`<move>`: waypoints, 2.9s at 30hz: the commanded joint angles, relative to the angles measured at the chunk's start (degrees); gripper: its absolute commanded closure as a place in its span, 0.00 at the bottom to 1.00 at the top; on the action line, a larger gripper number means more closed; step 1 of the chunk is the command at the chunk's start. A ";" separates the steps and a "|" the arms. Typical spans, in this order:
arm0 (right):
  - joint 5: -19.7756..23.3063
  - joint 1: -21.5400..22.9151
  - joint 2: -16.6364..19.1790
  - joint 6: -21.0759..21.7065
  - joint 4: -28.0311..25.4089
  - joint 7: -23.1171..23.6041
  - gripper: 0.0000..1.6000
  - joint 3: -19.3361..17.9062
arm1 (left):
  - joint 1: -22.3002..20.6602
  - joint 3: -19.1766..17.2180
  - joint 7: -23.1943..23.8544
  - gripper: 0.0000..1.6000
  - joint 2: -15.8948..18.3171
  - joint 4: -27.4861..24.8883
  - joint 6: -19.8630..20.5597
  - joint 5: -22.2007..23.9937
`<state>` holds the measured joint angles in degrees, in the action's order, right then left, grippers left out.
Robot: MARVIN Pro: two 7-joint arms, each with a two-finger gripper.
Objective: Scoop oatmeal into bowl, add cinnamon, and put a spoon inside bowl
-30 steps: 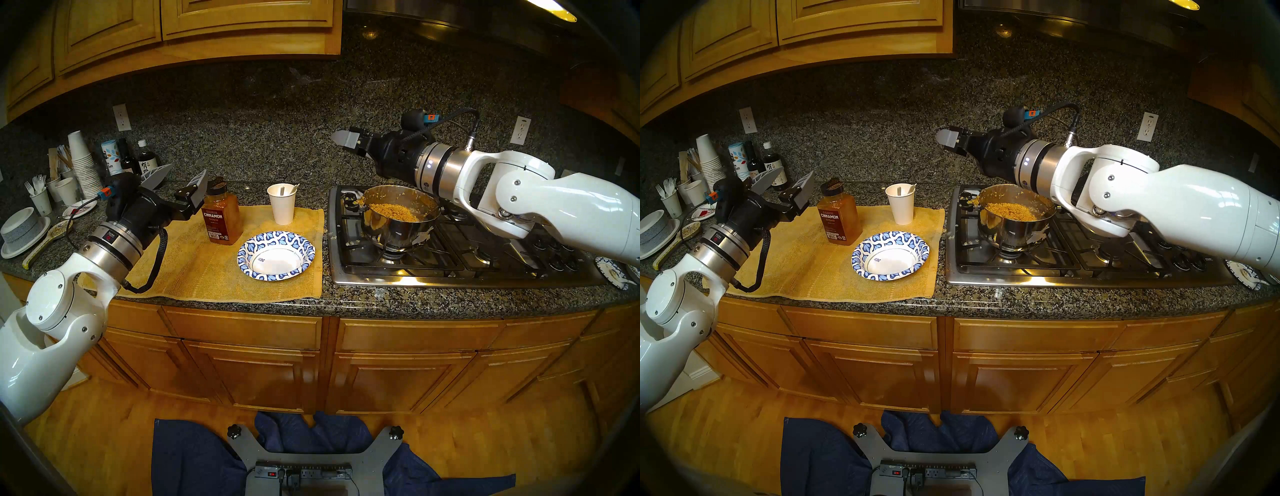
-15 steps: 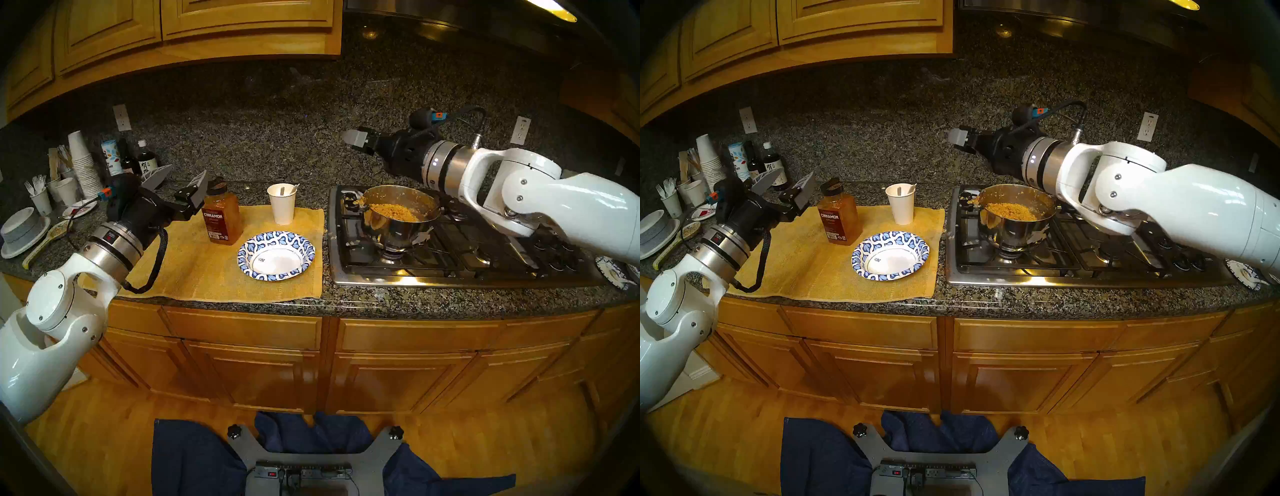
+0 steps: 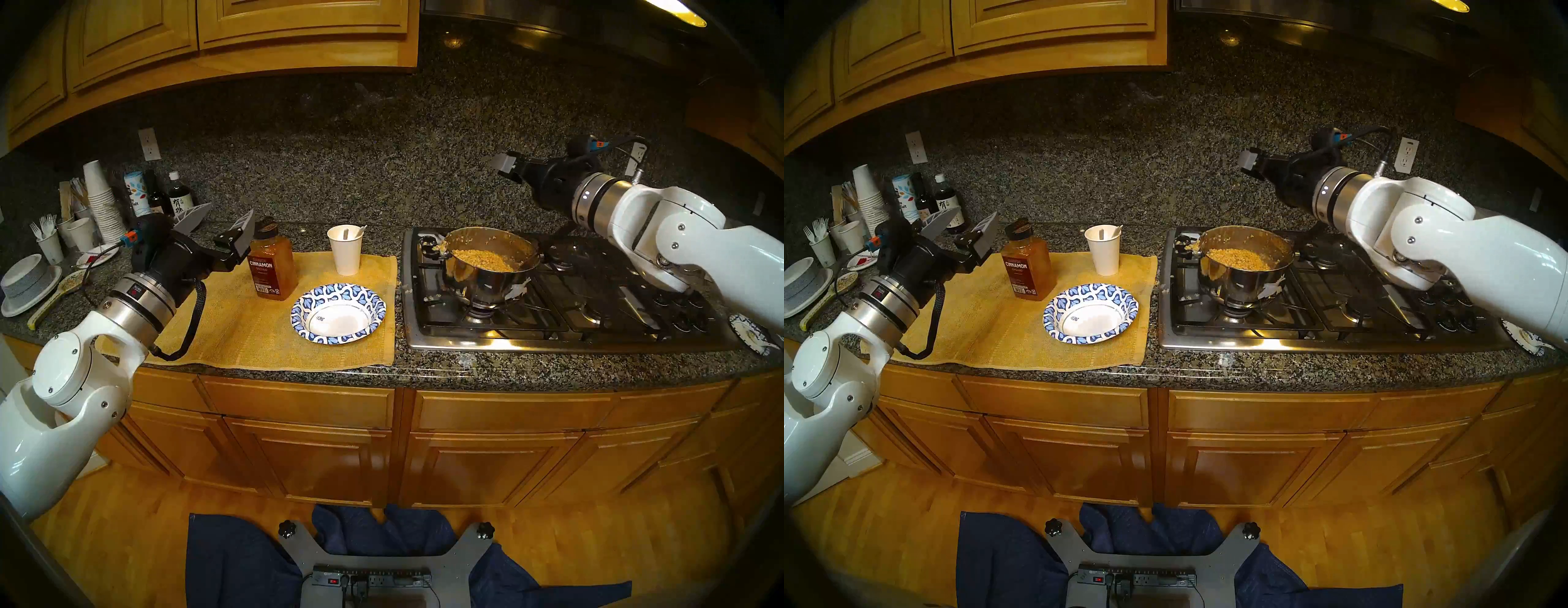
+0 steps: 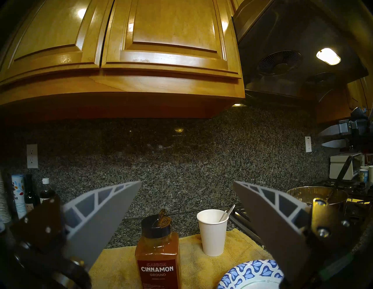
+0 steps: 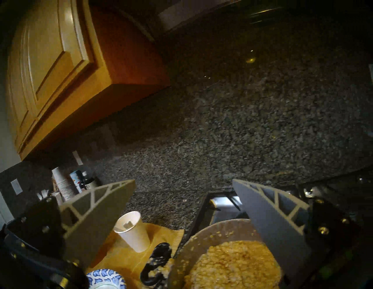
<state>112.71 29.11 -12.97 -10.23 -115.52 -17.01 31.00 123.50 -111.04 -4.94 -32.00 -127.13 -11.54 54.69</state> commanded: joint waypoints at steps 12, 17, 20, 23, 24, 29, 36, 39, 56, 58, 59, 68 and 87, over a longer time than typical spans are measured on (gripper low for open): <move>-4.11 7.35 5.45 0.37 -0.88 -8.98 0.00 2.15 | -0.93 -1.04 -0.05 0.00 0.07 -0.55 -0.50 -0.11; -4.25 8.19 6.02 1.09 -2.31 -11.25 0.00 3.11 | -0.93 -1.00 -0.06 0.00 0.08 -0.54 -0.47 -0.10; -4.03 8.58 6.29 1.76 -3.58 -12.44 0.00 3.56 | -0.94 -0.98 -0.06 0.00 0.09 -0.53 -0.44 -0.09; -3.69 9.02 6.50 2.52 -5.21 -13.42 0.00 3.86 | -0.94 -0.95 -0.07 0.00 0.10 -0.53 -0.42 -0.09; -3.54 9.13 6.57 2.94 -5.87 -13.85 0.00 4.01 | -0.94 -0.94 -0.07 0.00 0.10 -0.52 -0.41 -0.09; -3.31 9.54 6.81 3.91 -7.09 -16.88 0.00 4.87 | -0.96 -0.91 -0.08 0.00 0.11 -0.51 -0.37 -0.08; -3.94 10.82 7.00 4.39 -7.55 -21.74 0.00 5.43 | -0.98 -0.87 -0.10 0.00 0.11 -0.51 -0.34 -0.08; -3.74 11.31 7.08 4.85 -7.92 -23.65 0.00 5.66 | -0.99 -0.87 -0.10 0.00 0.11 -0.51 -0.33 -0.07; -2.48 11.92 7.24 6.43 -10.64 -30.33 0.00 10.28 | -1.03 -0.97 -0.10 0.00 0.06 -0.55 -0.38 -0.10; -2.77 12.20 7.24 6.85 -10.92 -29.87 0.00 10.82 | -1.03 -0.99 -0.09 0.00 0.05 -0.56 -0.40 -0.11; -2.66 12.25 7.24 6.82 -10.99 -29.32 0.00 11.13 | -1.03 -1.01 -0.09 0.00 0.04 -0.57 -0.41 -0.11; -3.80 12.63 7.24 6.95 -9.59 -22.80 0.00 13.88 | -1.00 -1.10 -0.06 0.00 -0.01 -0.60 -0.48 -0.15; -10.84 11.55 4.80 8.08 -1.69 -5.29 0.00 16.46 | -0.93 -1.24 0.05 0.00 -0.12 -0.64 -0.55 -0.23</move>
<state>103.67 40.09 -5.68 -0.85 -120.21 -27.42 48.43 123.50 -110.88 -5.00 -32.03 -127.06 -11.30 54.62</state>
